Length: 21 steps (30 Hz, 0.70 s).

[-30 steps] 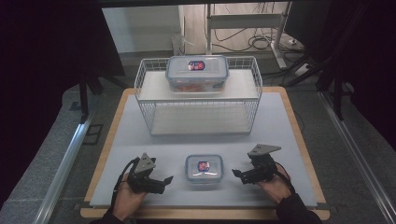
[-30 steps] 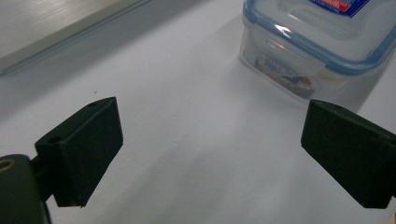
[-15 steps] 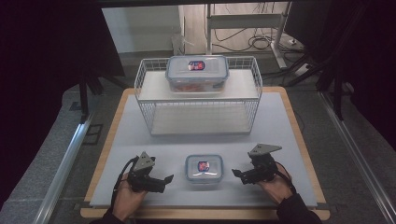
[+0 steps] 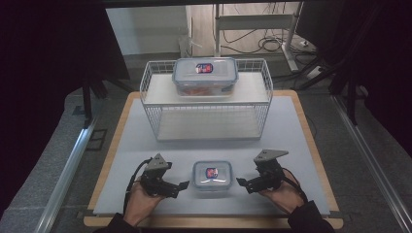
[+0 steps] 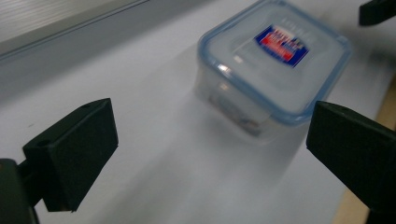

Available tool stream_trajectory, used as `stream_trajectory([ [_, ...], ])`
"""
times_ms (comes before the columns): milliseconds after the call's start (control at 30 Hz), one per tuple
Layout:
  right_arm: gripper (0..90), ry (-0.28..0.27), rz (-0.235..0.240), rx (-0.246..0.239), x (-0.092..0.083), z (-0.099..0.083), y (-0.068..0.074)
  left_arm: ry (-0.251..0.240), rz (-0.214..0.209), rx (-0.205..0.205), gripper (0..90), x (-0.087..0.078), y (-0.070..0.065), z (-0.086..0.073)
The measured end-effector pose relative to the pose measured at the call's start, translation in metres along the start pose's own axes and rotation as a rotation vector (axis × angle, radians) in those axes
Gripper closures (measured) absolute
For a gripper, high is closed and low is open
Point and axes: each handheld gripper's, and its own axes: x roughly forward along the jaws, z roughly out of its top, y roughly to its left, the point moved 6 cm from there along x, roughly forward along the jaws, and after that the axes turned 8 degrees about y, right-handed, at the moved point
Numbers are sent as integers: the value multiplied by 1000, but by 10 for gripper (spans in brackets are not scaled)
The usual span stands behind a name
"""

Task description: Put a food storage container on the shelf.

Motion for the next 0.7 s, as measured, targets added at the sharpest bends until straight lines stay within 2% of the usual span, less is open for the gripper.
stream_trajectory([
  [100, 85, 1, 16, -1, -1, 5, 8, -8, -33, -6, 35, 5, -1, 8],
  [300, 174, 1, 89, 18, 4, 12, 15, 36, -79, 18, 59, 23, -9, 18],
  [467, 199, 19, 134, 21, 13, 15, 21, 72, -88, 32, 79, 34, -13, 21],
  [533, 199, 36, 152, 26, 21, 16, 23, 92, -96, 19, 87, 41, -13, 20],
  [700, 176, 53, 226, 78, 31, 16, 21, 99, -196, -84, 104, 47, -11, 17],
])
